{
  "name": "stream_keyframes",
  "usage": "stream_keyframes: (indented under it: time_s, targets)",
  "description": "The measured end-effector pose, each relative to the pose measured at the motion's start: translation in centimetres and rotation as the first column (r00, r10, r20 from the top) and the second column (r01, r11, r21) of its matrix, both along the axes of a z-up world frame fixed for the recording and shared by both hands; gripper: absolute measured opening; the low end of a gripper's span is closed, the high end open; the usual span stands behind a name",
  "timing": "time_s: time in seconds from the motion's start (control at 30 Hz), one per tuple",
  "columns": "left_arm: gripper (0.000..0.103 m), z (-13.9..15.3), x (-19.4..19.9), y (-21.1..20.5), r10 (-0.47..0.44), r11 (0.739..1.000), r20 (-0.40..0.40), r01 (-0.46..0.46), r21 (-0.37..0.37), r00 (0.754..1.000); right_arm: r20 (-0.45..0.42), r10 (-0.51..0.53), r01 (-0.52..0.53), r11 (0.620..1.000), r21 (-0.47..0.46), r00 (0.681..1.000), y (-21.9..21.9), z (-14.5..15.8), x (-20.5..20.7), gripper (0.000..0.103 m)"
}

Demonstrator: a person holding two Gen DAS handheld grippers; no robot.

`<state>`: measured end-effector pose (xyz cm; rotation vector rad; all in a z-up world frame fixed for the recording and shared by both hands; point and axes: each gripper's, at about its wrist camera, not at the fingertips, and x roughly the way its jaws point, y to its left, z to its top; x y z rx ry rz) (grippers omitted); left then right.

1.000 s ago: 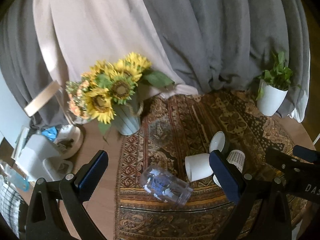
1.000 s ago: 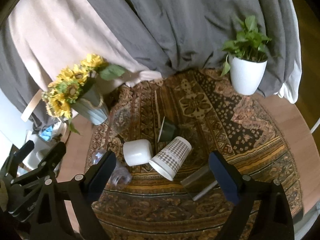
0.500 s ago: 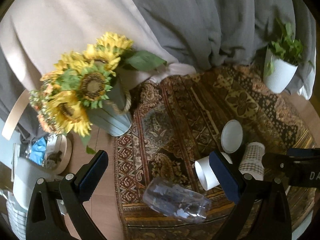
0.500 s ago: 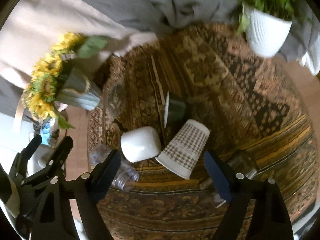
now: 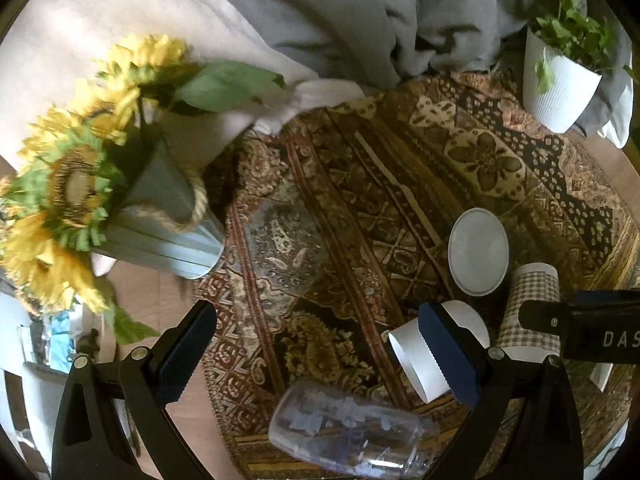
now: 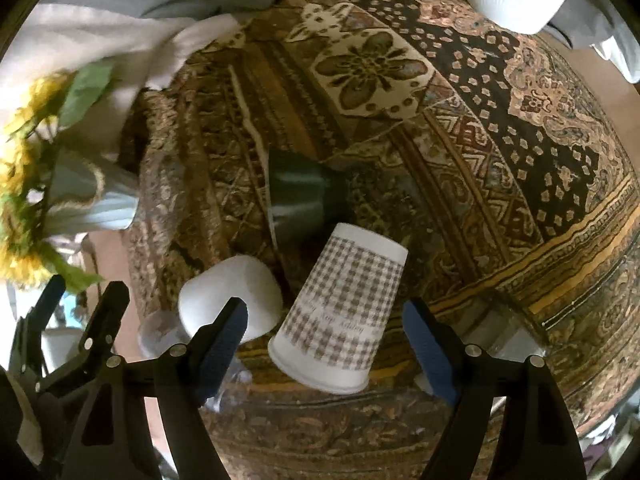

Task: Flip cup upside down
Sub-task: 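Move the right tool down toward the houndstooth paper cup lying on its side, then close the right tool around the houndstooth cup's body and lift it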

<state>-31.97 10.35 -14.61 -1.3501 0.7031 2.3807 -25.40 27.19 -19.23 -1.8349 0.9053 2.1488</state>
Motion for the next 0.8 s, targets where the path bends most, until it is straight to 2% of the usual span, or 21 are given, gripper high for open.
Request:
stream_keyframes:
  time_s: [0.13, 0.5, 0.8]
  targets:
    - [0.103, -1.0, -0.6, 0.3, -0.008, 1.000, 0.017, 0.008, -0.018, 1.000, 0.031, -0.008, 0.009, 1.000, -0.014, 0.999, 0.1, -1.3, -0.5, 0.075]
    - [0.103, -2.7, -1.2, 0.5, -0.008, 0.999, 0.040, 0.010, -0.049, 0.999, 0.120, 0.022, -0.027, 0.999, 0.041, 0.992, -0.3, -3.4, -1.8, 0.067]
    - [0.103, -2.8, -0.5, 0.2, 0.005, 0.997, 0.018, -0.003, -0.082, 1.000, 0.118, 0.073, -0.082, 0.994, 0.075, 0.990, -0.5, -3.4, -2.3, 0.065]
